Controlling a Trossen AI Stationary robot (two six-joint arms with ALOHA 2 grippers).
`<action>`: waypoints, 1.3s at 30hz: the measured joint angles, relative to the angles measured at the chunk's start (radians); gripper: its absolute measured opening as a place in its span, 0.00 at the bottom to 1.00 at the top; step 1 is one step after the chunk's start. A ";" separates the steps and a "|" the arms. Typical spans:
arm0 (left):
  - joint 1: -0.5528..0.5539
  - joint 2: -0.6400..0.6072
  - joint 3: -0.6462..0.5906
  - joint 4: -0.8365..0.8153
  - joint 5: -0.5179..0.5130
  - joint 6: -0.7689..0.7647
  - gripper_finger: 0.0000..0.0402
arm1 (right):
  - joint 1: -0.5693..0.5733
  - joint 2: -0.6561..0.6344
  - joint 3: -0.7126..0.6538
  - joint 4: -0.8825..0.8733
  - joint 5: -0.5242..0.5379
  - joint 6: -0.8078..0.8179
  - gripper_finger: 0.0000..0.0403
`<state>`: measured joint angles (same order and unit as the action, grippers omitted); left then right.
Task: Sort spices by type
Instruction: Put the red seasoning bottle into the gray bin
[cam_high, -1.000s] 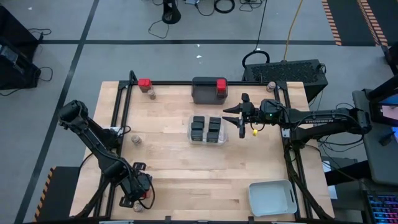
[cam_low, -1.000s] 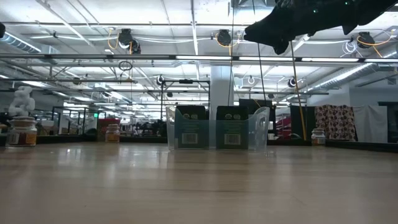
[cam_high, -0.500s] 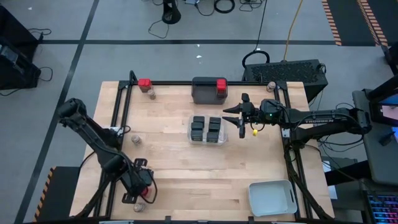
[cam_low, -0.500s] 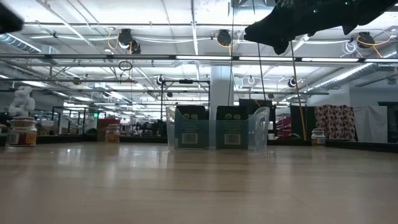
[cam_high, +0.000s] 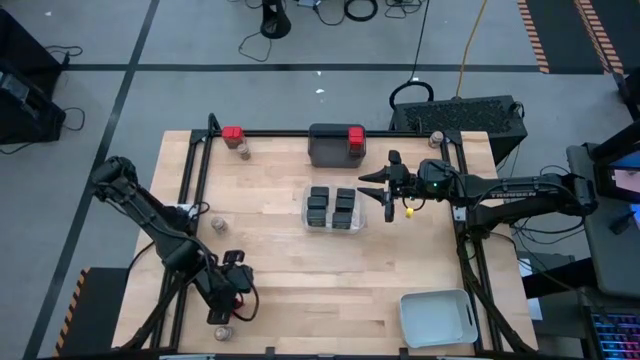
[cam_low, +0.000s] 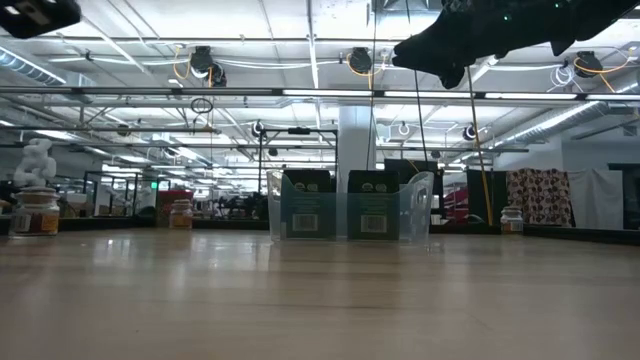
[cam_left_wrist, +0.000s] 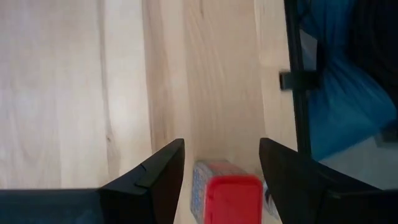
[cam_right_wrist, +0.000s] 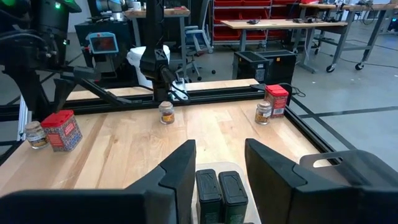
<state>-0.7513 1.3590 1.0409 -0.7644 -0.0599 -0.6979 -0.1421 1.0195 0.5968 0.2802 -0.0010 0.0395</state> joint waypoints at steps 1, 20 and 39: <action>0.000 0.000 0.000 0.006 -0.008 0.000 0.53 | 0.000 0.000 0.000 0.000 0.000 0.000 0.30; -0.001 0.000 -0.002 -0.030 -0.021 0.000 0.53 | 0.000 0.000 0.000 -0.002 0.000 0.030 0.30; -0.001 0.000 -0.002 0.004 0.015 -0.020 0.74 | 0.000 0.000 0.000 -0.031 0.000 0.026 0.30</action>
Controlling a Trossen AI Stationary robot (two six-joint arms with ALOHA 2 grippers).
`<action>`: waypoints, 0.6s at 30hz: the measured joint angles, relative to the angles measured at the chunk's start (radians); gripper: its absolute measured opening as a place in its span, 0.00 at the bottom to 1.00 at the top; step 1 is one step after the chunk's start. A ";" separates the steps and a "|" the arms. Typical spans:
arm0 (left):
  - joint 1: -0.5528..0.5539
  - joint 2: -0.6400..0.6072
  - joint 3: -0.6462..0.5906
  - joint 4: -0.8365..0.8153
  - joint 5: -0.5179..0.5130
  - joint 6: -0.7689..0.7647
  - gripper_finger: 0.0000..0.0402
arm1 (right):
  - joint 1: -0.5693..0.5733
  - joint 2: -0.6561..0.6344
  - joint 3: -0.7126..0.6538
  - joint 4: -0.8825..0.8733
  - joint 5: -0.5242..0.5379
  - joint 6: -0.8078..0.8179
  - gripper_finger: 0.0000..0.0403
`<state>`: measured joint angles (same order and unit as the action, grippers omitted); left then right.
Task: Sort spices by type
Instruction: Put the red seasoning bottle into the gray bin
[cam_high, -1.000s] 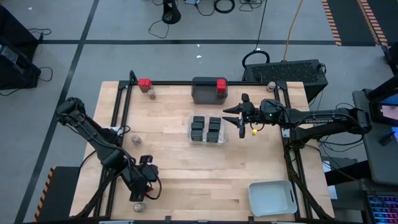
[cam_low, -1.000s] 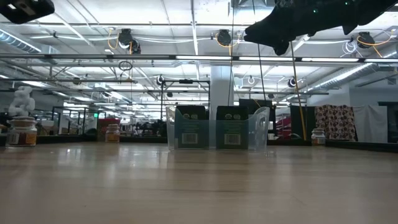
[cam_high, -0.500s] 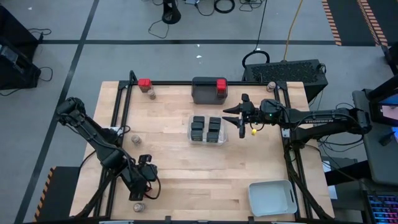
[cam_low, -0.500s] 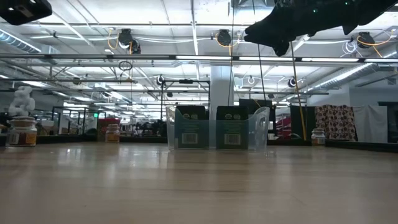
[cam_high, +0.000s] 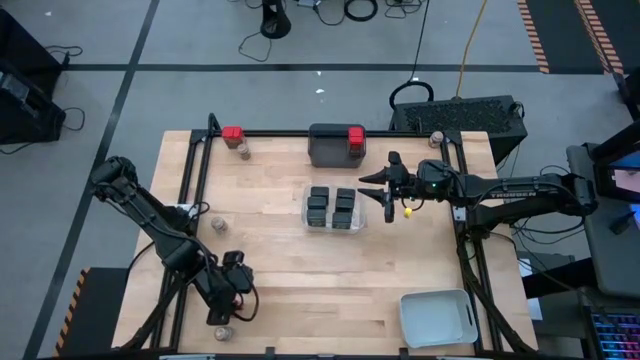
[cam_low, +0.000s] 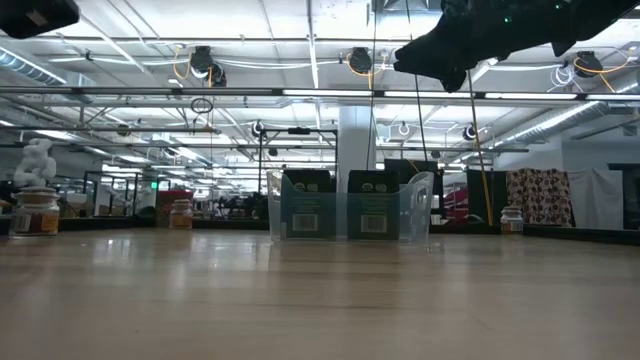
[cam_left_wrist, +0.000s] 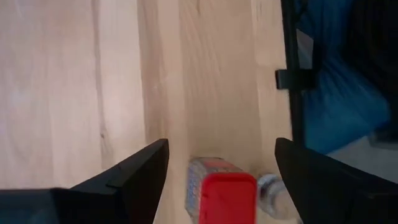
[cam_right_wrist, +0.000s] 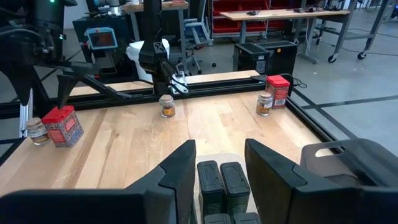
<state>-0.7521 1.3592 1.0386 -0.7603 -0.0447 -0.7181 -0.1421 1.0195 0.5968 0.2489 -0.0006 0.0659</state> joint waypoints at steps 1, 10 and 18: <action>0.000 0.000 0.000 -0.003 0.011 -0.019 0.74 | 0.000 0.000 0.000 0.000 0.000 0.000 0.30; -0.011 0.000 -0.001 -0.058 0.026 -0.035 0.74 | 0.000 0.000 0.000 0.016 0.000 0.000 0.30; -0.077 0.014 -0.001 -0.061 -0.021 -0.111 0.74 | 0.000 0.000 0.000 0.009 0.000 0.012 0.30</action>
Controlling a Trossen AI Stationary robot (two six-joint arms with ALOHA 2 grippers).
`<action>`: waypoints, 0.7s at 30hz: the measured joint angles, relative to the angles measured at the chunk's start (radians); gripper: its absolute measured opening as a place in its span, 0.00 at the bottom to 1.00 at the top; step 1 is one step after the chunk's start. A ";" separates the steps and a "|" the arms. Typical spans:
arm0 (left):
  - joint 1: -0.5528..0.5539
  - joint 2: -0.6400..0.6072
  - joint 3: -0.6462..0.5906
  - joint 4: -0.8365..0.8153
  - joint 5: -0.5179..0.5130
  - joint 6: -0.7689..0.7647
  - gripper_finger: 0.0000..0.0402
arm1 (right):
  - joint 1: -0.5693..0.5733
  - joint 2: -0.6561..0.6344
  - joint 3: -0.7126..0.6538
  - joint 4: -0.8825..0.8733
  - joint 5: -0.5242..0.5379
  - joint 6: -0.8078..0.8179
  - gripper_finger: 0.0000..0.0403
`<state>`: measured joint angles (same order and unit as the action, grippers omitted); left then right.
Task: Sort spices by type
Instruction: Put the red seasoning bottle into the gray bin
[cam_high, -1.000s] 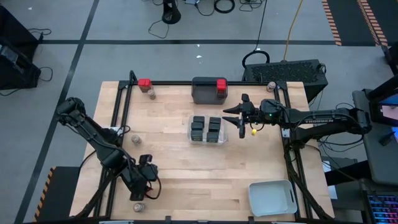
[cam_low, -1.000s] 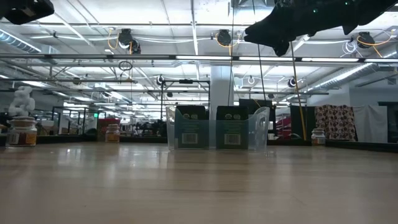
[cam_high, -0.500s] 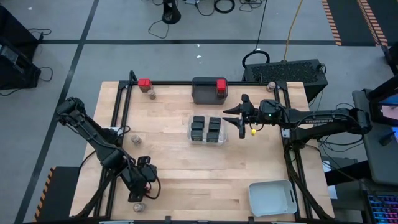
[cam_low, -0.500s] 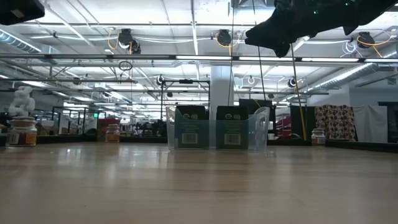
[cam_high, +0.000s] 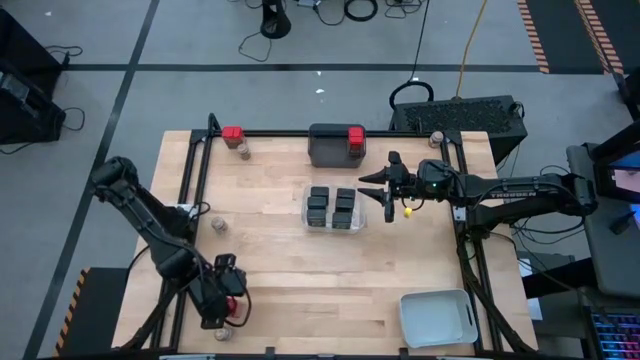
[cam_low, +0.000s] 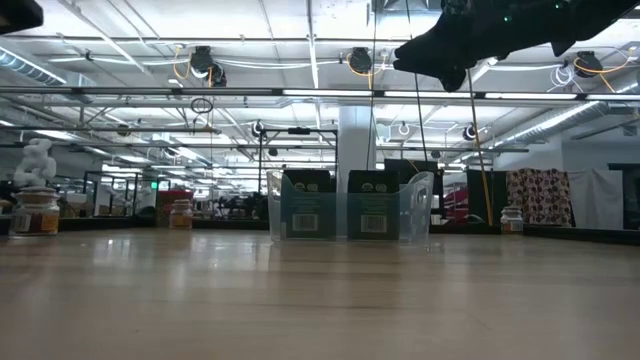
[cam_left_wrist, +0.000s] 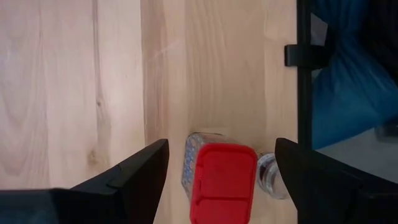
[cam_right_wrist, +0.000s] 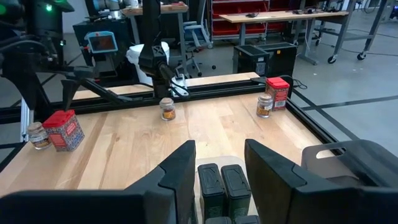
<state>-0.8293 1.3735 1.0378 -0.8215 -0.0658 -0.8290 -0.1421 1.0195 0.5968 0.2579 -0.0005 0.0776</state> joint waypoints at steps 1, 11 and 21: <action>-0.008 0.005 0.000 0.000 -0.010 -0.003 0.74 | 0.000 0.000 0.000 0.000 0.000 0.000 0.30; -0.067 0.073 0.000 -0.007 -0.022 -0.031 0.74 | 0.000 0.000 0.000 0.000 0.000 -0.007 0.30; -0.105 0.115 0.000 -0.011 -0.030 -0.058 0.74 | 0.000 0.000 0.000 0.000 0.000 0.000 0.30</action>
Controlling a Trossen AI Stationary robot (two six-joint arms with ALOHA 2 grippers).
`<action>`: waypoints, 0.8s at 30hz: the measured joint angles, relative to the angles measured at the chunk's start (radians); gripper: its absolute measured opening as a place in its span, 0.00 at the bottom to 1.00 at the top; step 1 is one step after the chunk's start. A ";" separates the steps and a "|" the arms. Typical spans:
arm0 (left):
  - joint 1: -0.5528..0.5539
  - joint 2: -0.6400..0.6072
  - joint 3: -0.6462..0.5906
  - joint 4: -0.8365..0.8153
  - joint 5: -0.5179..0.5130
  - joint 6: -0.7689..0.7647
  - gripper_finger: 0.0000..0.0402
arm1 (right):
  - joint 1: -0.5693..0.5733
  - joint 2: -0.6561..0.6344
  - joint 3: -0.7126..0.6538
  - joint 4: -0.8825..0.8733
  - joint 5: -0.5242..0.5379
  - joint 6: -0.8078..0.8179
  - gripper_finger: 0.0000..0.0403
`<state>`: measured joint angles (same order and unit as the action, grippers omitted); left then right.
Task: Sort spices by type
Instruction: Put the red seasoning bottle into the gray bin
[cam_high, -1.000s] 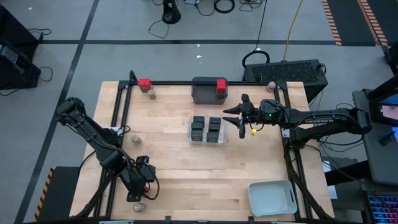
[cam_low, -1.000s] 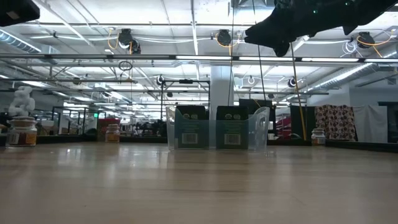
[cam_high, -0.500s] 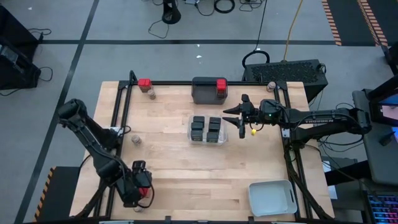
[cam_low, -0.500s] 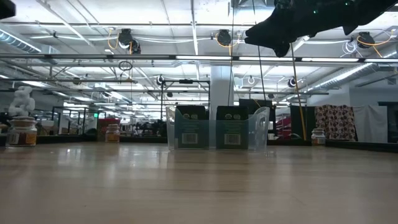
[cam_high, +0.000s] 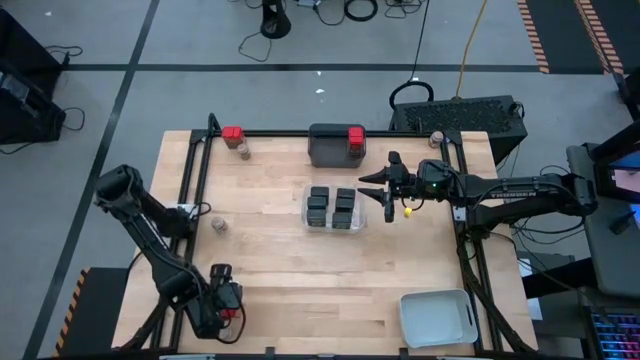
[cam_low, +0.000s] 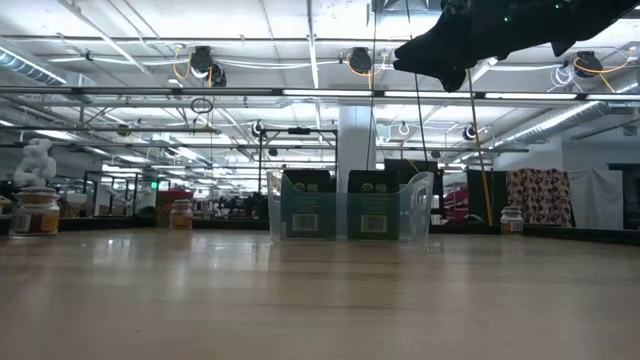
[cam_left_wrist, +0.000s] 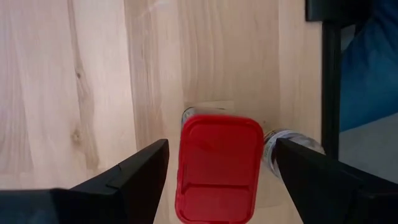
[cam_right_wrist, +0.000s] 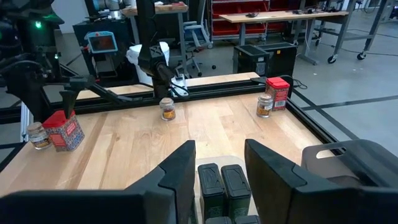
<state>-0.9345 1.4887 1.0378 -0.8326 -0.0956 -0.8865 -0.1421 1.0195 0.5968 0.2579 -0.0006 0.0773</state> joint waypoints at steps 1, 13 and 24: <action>-0.005 0.007 0.000 0.000 -0.003 0.000 0.74 | 0.000 0.000 0.000 0.000 0.000 0.000 0.30; -0.024 0.081 0.000 -0.051 0.006 0.001 0.74 | 0.000 0.000 0.000 0.006 0.000 0.034 0.30; -0.024 0.081 0.000 -0.050 0.013 0.001 0.67 | 0.000 0.000 0.000 0.016 0.000 0.035 0.30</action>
<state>-0.9581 1.5696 1.0378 -0.8826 -0.0826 -0.8852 -0.1421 1.0195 0.5968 0.2737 -0.0002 0.1120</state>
